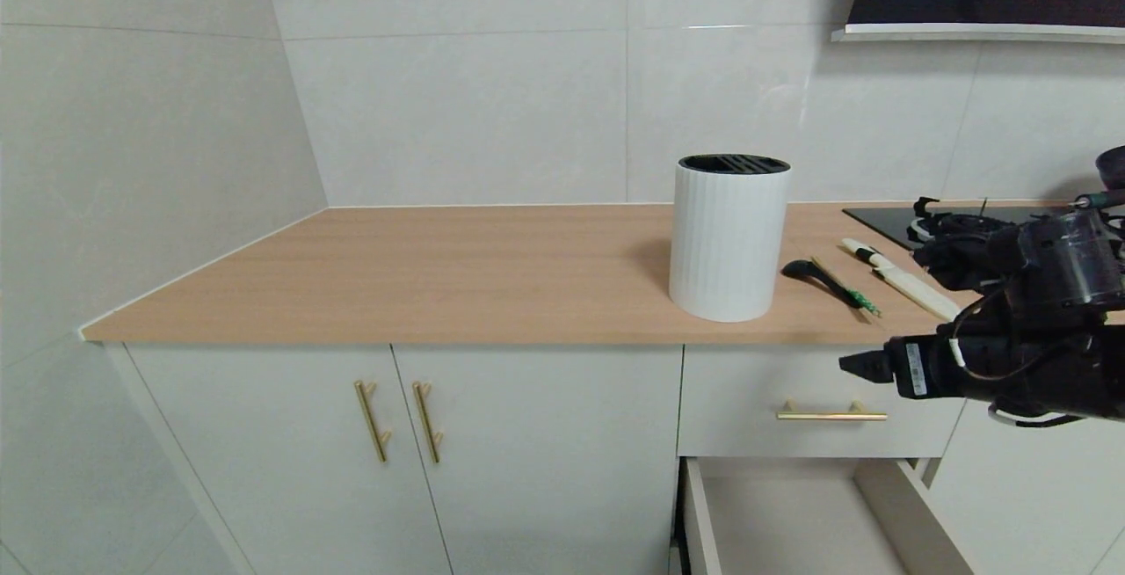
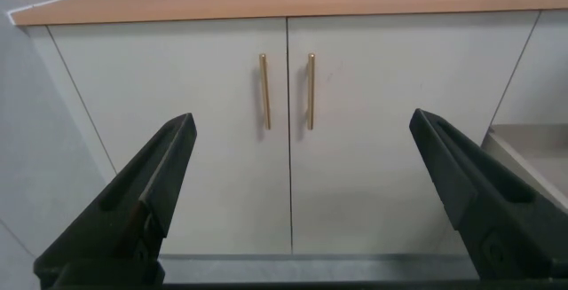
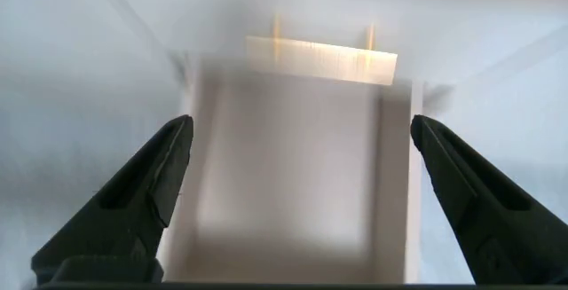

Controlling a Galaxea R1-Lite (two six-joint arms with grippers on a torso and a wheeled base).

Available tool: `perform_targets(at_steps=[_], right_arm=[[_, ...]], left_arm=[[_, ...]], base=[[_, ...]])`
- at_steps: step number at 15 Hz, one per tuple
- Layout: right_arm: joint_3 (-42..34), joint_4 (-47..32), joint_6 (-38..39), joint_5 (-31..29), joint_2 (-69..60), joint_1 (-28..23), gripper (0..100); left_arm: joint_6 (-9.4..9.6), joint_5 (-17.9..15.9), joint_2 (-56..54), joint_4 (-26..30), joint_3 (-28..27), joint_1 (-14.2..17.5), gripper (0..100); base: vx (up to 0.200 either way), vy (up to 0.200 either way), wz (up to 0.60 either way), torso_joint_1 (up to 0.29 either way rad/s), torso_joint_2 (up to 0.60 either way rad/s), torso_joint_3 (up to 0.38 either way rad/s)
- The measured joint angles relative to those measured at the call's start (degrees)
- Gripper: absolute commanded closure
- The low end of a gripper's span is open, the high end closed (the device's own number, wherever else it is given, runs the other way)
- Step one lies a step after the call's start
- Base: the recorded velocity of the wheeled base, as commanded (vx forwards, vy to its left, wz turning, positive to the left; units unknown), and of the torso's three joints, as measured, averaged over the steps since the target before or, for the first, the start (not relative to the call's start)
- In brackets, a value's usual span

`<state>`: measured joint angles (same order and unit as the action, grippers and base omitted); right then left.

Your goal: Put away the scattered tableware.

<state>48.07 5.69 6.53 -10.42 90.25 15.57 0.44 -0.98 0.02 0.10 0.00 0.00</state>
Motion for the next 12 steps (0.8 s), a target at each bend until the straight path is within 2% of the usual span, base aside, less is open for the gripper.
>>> perform_targets(at_steps=[6, 12], right_arm=[[24.23, -8.97, -1.23, -0.99, 9.03, -5.44, 0], [26.27, -8.03, -0.73, -1.58, 17.36, -7.63, 0]], left_arm=[[0.00, 0.00, 0.00, 0.00, 0.00, 0.00, 0], [-0.09, 0.00, 0.00, 0.00, 0.00, 0.00, 0]], base=[[0.000, 0.000, 0.00, 0.000, 0.00, 0.000], [0.000, 0.000, 0.00, 0.000, 0.00, 0.000]])
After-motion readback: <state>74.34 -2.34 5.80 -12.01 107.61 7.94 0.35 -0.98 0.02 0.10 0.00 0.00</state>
